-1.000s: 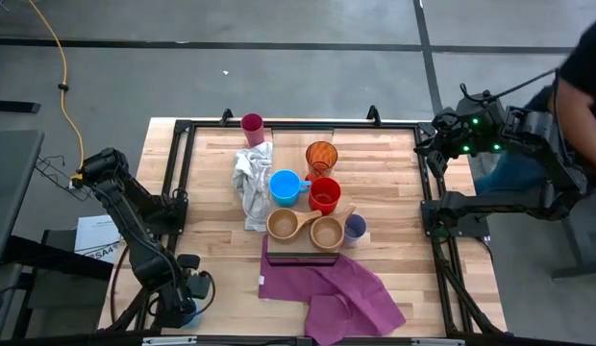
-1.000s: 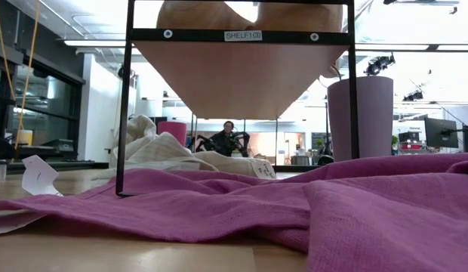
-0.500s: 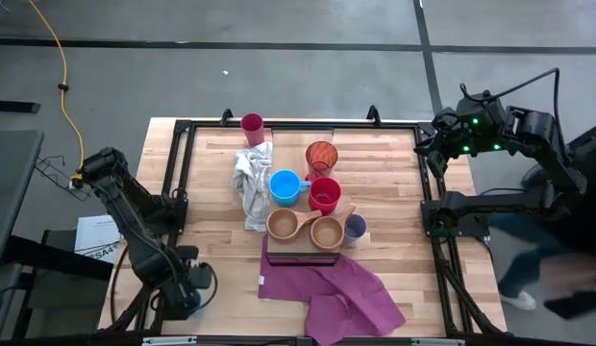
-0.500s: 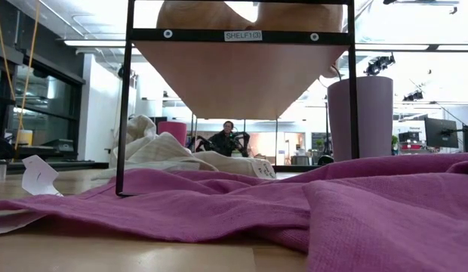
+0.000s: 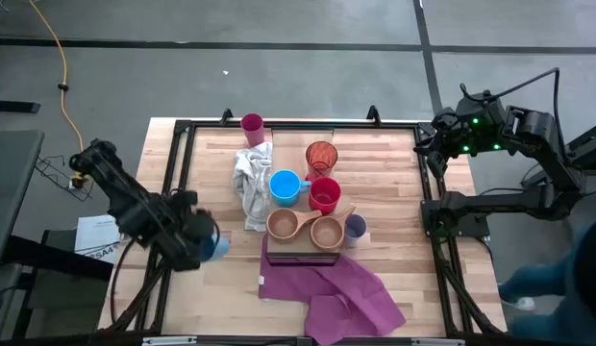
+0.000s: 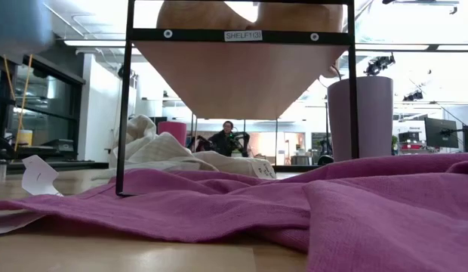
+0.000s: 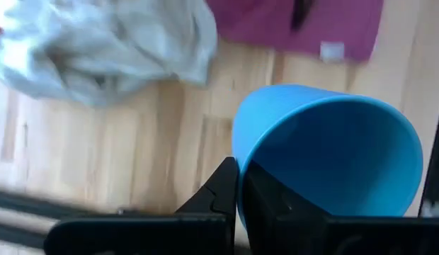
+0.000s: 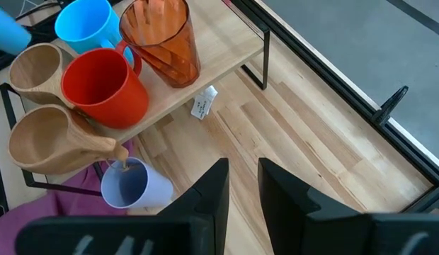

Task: Stack small to large cups/mugs on shelf
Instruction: Put the blue cup on the shelf

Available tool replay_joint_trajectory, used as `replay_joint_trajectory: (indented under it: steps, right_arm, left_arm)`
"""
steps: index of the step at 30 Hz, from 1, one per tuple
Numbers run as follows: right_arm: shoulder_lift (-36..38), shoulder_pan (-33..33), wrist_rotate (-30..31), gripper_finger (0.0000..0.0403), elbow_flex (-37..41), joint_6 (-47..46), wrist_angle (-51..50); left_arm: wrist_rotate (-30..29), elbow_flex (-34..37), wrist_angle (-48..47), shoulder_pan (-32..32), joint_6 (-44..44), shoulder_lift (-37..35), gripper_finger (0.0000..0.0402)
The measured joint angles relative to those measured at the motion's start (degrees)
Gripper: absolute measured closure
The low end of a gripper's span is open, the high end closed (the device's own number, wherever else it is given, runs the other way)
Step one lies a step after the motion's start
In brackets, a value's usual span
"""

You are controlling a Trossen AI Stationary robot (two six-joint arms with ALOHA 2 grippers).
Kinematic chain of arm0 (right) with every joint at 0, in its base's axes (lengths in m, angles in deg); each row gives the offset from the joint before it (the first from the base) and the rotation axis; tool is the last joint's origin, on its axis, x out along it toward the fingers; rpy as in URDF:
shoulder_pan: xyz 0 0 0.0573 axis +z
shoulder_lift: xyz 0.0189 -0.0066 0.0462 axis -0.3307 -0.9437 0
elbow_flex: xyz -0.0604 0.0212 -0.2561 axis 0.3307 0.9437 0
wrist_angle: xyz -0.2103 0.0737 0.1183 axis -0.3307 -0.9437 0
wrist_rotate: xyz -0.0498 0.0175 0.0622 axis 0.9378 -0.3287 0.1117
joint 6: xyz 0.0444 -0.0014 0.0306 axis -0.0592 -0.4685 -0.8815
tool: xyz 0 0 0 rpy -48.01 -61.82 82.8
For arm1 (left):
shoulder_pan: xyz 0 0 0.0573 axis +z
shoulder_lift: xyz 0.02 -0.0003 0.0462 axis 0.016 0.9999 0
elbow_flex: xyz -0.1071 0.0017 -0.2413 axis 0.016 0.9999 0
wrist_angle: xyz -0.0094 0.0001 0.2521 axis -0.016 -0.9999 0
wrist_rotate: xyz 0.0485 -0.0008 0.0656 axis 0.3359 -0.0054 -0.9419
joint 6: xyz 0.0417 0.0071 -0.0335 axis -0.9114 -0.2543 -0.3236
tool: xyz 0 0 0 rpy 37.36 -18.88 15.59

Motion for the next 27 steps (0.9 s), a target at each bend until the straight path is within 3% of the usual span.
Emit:
replay_joint_trajectory:
  steps: [6, 14, 22, 27]
  right_arm:
    - [-0.02, -0.01, 0.0, 0.0334, 0.0, 0.39, 0.0]
    - [-0.02, -0.01, -0.35, 0.0334, 0.0, 0.68, 0.0]
    - [-0.15, 0.01, -0.68, 0.0334, 0.0, 0.19, 2.09]
    - [-0.7, 0.0, -0.54, 0.0334, -0.02, -0.54, 6.55]
  left_arm:
    - [-4.53, -2.28, 0.06, 10.64, -6.52, -3.39, 0.0401]
    - [-3.42, -5.22, 0.05, 27.64, -23.43, -3.48, 0.0401]
    - [-6.0, -14.58, 0.76, 42.04, -36.83, -2.74, 0.0401]
    - [-1.78, -19.09, 7.0, 51.3, -49.0, -0.35, 0.0401]
